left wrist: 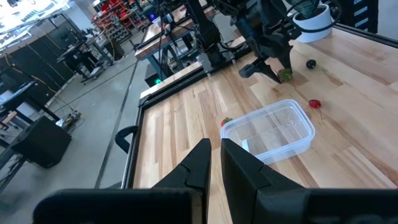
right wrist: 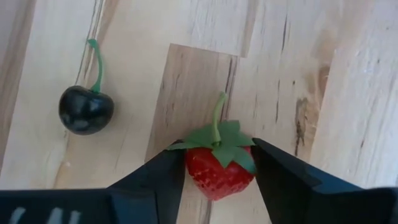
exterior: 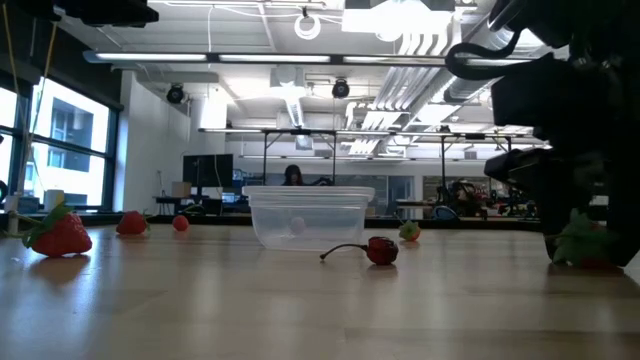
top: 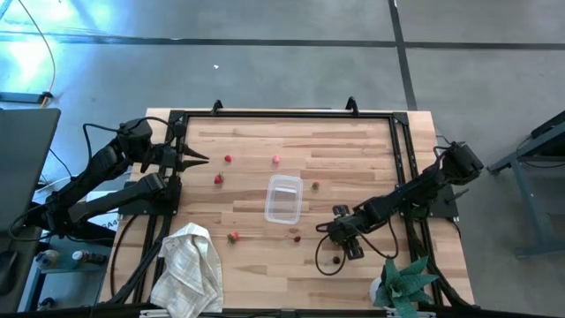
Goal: Pick and placing Produce into tupperware
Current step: Put the strawberry into the transparent bin
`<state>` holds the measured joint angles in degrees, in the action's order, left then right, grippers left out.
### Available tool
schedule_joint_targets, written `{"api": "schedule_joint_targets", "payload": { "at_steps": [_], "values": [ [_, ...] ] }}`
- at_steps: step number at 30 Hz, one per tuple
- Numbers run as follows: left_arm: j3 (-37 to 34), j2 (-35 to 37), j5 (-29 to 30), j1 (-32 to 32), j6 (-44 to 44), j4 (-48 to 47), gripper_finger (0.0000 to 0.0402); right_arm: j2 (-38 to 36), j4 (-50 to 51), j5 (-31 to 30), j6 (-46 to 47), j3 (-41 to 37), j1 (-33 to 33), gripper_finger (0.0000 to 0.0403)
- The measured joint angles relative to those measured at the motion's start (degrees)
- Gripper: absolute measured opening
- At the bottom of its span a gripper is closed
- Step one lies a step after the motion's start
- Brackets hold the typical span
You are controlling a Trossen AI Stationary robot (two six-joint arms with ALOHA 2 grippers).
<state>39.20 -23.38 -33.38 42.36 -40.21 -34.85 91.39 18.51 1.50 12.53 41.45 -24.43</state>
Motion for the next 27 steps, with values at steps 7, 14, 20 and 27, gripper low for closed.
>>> {"api": "schedule_joint_targets", "payload": {
  "at_steps": [7, 14, 20, 27],
  "values": [
    [0.0, 0.0, 0.0, 0.0, 0.0, 0.0, 0.0028, 0.0, 0.2, 0.0, 0.0, 0.0, 0.0, 0.0142],
    [0.0, 0.0, 0.0, 0.0, 0.0, 0.0, 0.0028, 0.0, 1.0, 0.3, 0.4, 0.5, 0.0, 0.0141],
    [0.0, 0.0, 0.0, 0.0, 0.0, 0.0, 0.0028, 0.3, 6.7, 0.3, -0.9, 5.9, 0.1, 0.0141],
    [0.0, 0.0, 0.0, 0.0, 0.0, 0.0, 0.0028, 0.2, 14.7, -2.4, -4.7, 16.4, 0.1, 0.0142]
  ]
}}
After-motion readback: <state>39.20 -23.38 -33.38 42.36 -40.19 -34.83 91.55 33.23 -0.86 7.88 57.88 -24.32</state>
